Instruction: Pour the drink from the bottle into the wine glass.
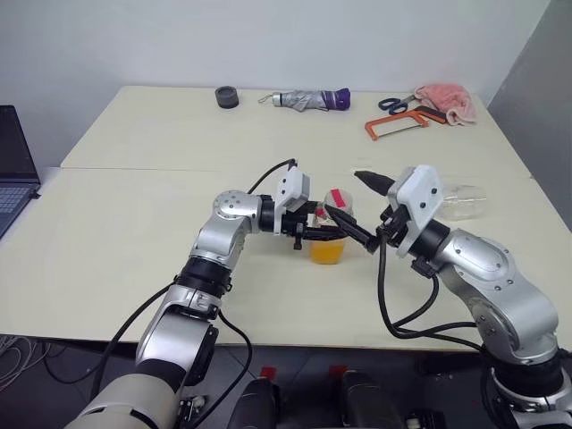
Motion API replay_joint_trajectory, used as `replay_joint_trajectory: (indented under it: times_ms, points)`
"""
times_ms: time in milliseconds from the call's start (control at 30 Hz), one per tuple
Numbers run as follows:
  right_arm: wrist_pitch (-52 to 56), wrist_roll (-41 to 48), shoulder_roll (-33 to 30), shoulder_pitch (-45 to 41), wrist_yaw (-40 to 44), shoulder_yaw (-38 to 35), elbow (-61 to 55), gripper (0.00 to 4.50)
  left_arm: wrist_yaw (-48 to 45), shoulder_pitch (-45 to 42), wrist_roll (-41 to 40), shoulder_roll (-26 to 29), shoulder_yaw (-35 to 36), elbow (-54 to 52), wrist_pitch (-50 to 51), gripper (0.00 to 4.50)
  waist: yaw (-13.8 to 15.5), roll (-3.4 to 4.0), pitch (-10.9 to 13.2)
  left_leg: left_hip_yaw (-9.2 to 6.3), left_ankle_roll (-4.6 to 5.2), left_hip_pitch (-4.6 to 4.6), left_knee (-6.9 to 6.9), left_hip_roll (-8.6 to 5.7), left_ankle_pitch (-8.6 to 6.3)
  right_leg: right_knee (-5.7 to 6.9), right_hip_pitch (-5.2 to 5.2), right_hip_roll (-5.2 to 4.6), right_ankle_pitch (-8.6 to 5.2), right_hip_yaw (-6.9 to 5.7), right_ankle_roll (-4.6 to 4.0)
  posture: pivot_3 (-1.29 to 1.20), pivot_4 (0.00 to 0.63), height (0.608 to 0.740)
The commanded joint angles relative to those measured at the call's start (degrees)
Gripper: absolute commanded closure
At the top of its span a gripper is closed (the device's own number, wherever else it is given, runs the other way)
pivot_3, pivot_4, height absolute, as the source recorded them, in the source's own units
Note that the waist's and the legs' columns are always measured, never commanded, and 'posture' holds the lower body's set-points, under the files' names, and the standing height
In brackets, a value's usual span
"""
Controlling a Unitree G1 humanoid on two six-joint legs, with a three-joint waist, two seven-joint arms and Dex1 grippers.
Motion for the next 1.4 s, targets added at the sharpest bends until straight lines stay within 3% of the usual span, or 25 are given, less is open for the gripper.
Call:
replay_joint_trajectory:
  times_ms: [33,367,500,867,1400]
  points:
    - [-0.55,-0.32,-1.39,0.6,-0.37,-3.79,-1.8,0.55,-0.51,-2.17,-1.06,0.41,1.24,-1.26,-1.04,2.77,0.0,0.0,0.0,0.0,0.0,0.0,0.0,0.01,0.0,0.0,0.0,0.01,0.0,0.0,0.0,0.0,0.15,0.74]
    - [4.34,8.92,-1.72,1.82,1.61,-7.8,-6.06,0.55,-0.58,-2.61,-0.95,0.55,1.33,-0.65,-1.41,2.77,-0.01,0.0,0.0,0.0,0.0,0.0,0.0,0.01,0.0,0.0,0.0,0.01,0.0,0.0,0.0,0.0,0.15,0.74]
    - [5.46,10.17,-1.13,0.11,0.91,-6.26,-6.35,0.55,-0.64,-2.79,-1.0,0.49,1.32,-0.43,-1.53,2.77,-0.02,0.0,0.0,0.0,0.0,0.0,0.0,0.01,0.0,0.0,0.0,0.0,0.0,0.01,0.0,0.0,0.15,0.74]
    - [1.1,1.49,0.41,-3.94,-0.79,1.94,-1.16,0.55,-0.8,-3.07,-1.05,0.47,1.26,-0.44,-1.37,2.77,0.01,0.0,0.0,0.01,0.0,0.0,0.01,0.0,0.0,0.0,0.0,0.01,0.0,-0.01,0.0,0.0,0.15,0.74]
    - [1.75,0.97,2.0,-2.58,-1.27,-1.29,-0.2,0.55,-0.76,-2.57,-1.13,0.67,1.22,-1.11,-1.19,2.77,0.0,0.0,0.0,-0.01,0.0,0.0,0.01,0.01,0.0,0.01,0.0,0.01,0.0,-0.01,0.0,0.0,0.15,0.74]
